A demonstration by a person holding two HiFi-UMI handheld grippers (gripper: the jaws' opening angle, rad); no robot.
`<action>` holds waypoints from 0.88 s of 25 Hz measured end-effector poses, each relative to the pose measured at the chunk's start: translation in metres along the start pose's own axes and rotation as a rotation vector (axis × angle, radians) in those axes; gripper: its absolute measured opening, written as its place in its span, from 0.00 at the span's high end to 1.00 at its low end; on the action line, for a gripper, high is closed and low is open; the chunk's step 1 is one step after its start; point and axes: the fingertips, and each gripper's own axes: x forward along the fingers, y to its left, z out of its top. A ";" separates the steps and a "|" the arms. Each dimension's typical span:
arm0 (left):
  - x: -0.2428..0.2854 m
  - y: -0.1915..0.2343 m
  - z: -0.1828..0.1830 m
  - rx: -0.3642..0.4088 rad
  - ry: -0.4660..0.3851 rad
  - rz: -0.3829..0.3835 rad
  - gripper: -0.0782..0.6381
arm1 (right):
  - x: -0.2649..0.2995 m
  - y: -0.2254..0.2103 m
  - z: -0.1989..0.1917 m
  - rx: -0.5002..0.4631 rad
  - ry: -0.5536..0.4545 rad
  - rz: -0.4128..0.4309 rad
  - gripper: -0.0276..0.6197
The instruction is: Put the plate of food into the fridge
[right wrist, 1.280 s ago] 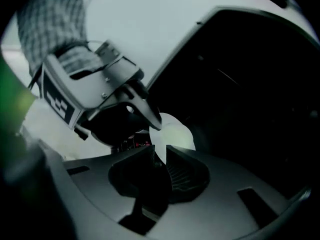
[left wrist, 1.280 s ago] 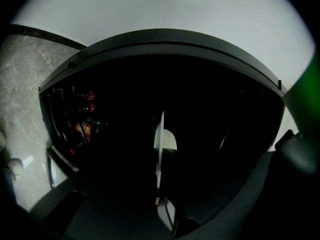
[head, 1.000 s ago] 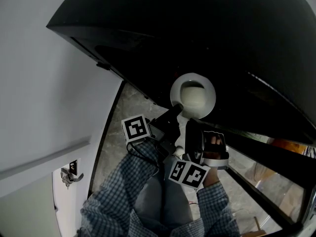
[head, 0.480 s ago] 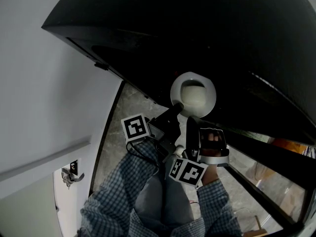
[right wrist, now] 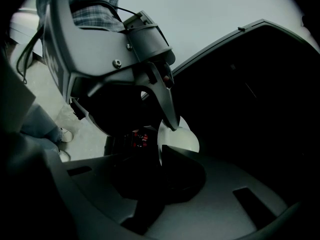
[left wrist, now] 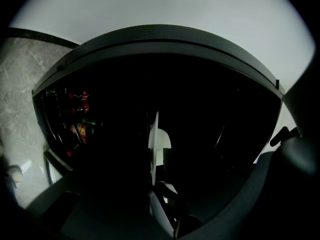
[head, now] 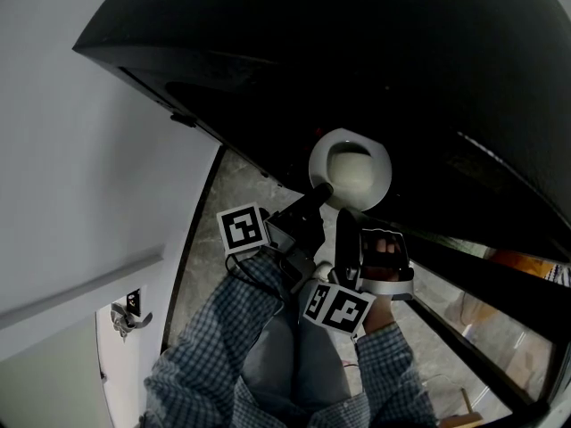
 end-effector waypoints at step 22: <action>-0.048 0.000 0.010 0.006 -0.083 -0.003 0.78 | 0.014 -0.015 -0.001 0.023 0.009 -0.032 0.91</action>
